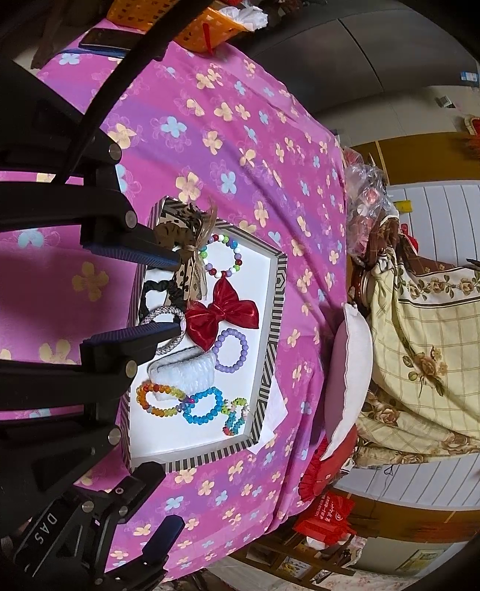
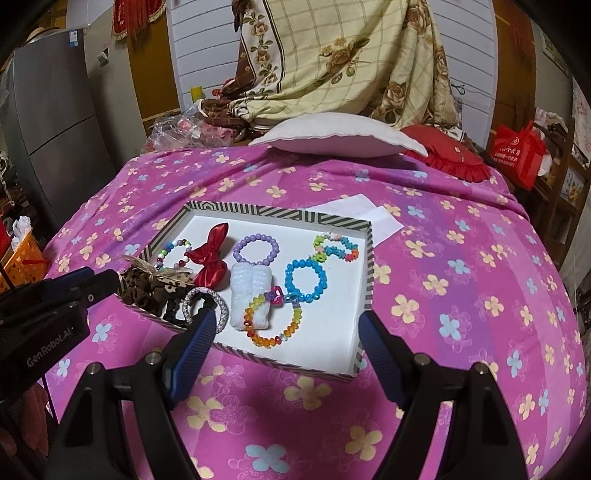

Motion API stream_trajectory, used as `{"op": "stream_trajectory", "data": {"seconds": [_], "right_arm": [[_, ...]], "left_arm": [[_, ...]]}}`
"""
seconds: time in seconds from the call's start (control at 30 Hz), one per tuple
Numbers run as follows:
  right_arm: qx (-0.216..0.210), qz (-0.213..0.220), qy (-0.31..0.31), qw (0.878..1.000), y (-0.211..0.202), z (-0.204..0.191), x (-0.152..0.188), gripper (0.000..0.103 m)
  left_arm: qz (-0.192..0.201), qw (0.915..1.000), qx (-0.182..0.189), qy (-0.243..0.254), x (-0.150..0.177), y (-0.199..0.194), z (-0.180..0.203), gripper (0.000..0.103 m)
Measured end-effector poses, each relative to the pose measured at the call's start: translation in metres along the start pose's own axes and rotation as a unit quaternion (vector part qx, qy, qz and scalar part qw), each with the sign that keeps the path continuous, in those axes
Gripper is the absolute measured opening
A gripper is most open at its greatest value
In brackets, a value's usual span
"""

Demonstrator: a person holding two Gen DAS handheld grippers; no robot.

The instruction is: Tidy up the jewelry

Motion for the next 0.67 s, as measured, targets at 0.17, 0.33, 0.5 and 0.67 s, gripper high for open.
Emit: {"op": "stream_trajectory", "data": {"seconds": [0.17,0.33,0.5,0.67], "right_arm": [[-0.001,-0.006,-0.002,1.0,0.006,0.001,0.001,0.082],[-0.003,-0.008,-0.004,1.0,0.009,0.0,0.002,0.082],[-0.006,-0.011,-0.005,1.0,0.013,-0.001,0.005,0.082],[-0.003,-0.013,0.004,1.0,0.015,0.018,0.01,0.083]], "left_arm": [[-0.001,1.0,0.001,0.0,0.001,0.003,0.0,0.037],[-0.004,1.0,0.001,0.002,0.004,0.007,0.0,0.037],[-0.008,0.9999,0.006,-0.003,0.007,0.016,-0.002,0.037],[-0.01,0.9999,0.003,-0.002,0.008,0.019,-0.005,0.037]]}}
Point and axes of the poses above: each gripper's, at about its wrist camera, not at the fingertips, and y roughly the way its jaws point, z to its right, x to its underside, the point moved 2 cm from there along y, roughly the way its jaws point, and after that the axes turned 10 degrees about z, right-handed, at the moved point
